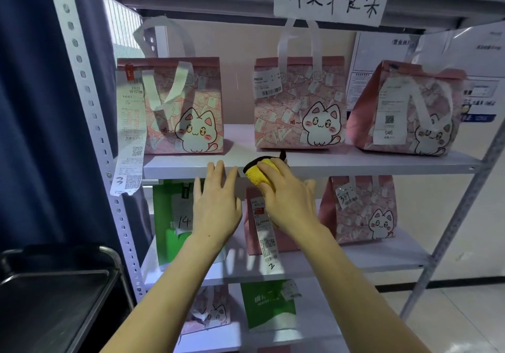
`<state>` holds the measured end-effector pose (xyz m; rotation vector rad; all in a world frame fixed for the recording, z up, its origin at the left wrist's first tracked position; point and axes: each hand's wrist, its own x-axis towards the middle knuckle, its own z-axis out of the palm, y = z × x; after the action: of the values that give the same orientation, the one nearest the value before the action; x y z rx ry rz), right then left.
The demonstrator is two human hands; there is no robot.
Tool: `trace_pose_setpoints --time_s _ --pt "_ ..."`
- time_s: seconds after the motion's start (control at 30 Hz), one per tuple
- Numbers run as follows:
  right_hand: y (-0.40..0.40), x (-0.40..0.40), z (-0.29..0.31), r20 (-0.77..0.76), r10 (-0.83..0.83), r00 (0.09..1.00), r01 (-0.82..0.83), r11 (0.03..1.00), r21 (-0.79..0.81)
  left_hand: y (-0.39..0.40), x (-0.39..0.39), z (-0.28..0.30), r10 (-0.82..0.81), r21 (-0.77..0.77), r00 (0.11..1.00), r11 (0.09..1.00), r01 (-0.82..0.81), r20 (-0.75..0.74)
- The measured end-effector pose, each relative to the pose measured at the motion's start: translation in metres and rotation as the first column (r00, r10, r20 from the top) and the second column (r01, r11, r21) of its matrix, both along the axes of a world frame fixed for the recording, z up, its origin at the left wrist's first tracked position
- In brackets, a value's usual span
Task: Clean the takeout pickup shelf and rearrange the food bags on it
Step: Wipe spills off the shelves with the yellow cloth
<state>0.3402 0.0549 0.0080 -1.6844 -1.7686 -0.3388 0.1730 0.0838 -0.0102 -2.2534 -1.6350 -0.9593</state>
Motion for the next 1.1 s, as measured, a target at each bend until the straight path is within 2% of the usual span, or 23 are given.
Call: trace_pose_setpoints --time_s 0.1,0.27,0.5,0.77,0.93,1.1 --pt "-0.016 0.023 -0.028 -0.04 -0.015 0.999 0.018 0.997 0.072 -0.011 0.016 -0.015 -0.005 0.007 0.999 1.0 0.005 0.046" --pt "-0.031 0.075 -0.079 -0.092 -0.021 0.996 0.03 0.994 0.101 -0.029 0.061 -0.059 -0.065 0.023 0.995 0.998 0.063 0.081" --pt "-0.043 0.15 -0.164 -0.118 -0.078 0.99 0.075 0.997 -0.031 -0.043 0.145 -0.134 -0.074 -0.18 0.997 0.98 0.079 0.032" --pt "-0.056 0.238 -0.257 -0.142 -0.113 0.983 0.082 0.974 -0.21 -0.053 0.216 -0.214 -0.081 -0.3 0.996 0.952 0.069 -0.029" --pt "-0.059 0.273 -0.287 -0.171 -0.157 0.973 0.114 0.965 -0.235 -0.058 0.245 -0.25 -0.073 -0.418 0.993 0.908 0.028 -0.093" --pt "-0.052 0.295 -0.294 -0.212 -0.212 0.954 0.155 0.954 -0.258 -0.053 0.26 -0.266 -0.067 -0.453 0.988 0.891 -0.002 -0.136"
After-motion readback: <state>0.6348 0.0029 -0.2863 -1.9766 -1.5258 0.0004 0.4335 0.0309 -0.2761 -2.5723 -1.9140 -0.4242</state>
